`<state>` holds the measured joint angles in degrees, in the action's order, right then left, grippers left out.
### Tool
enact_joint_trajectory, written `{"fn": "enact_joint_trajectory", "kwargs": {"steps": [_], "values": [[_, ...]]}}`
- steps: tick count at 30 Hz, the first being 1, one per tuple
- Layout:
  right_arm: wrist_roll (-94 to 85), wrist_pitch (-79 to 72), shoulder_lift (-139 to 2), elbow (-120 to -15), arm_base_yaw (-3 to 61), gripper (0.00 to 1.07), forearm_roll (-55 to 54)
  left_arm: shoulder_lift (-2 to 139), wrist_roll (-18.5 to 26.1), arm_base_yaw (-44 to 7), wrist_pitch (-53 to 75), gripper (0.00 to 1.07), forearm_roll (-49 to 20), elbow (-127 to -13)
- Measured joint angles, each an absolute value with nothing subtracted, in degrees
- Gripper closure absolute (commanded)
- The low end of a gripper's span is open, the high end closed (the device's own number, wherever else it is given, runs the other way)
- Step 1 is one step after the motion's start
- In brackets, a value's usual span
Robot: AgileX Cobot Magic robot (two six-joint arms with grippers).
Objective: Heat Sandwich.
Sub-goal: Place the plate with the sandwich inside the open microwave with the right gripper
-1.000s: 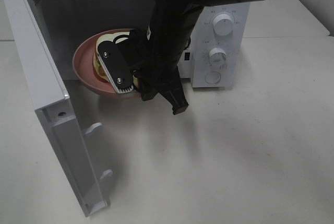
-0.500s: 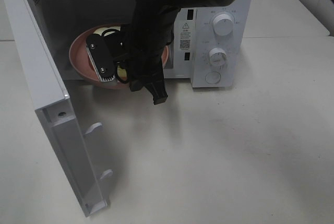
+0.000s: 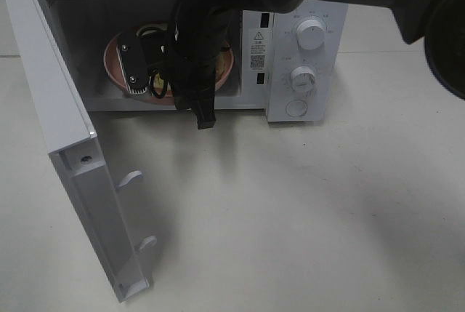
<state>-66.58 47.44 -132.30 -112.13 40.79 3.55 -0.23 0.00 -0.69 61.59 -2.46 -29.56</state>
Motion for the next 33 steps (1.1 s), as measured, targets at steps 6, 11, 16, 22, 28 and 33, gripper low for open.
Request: {"fn": "enact_joint_trajectory", "kwargs": {"steps": [6, 11, 16, 22, 28, 33], "values": [[-64.3, 47.4, -135.4, -116.5, 40.5, 1.06, 3.7, -0.2, 0.0, -0.7, 61.6, 0.07, -2.5, -29.6], [-64.2, 47.4, -137.1, -118.5, 39.9, 1.06, 3.8, -0.2, 0.0, -0.7, 61.6, 0.07, -2.5, -29.6], [-63.8, 47.3, -138.7, -120.4, 39.2, 1.06, 3.8, -0.2, 0.0, -0.7, 61.6, 0.07, -2.5, -29.6], [-63.7, 46.2, -140.0, -122.0, 38.5, 1.06, 3.8, -0.2, 0.0, -0.7, 61.6, 0.07, -2.4, -29.6], [-63.7, 45.4, -141.9, -124.5, 38.3, 1.06, 3.8, -0.2, 0.0, -0.7, 61.6, 0.07, -2.4, -29.6], [-63.7, 43.8, -142.7, -125.3, 38.3, 1.06, 3.9, -0.2, 0.0, -0.7, 61.6, 0.07, -2.4, -29.6]]}}
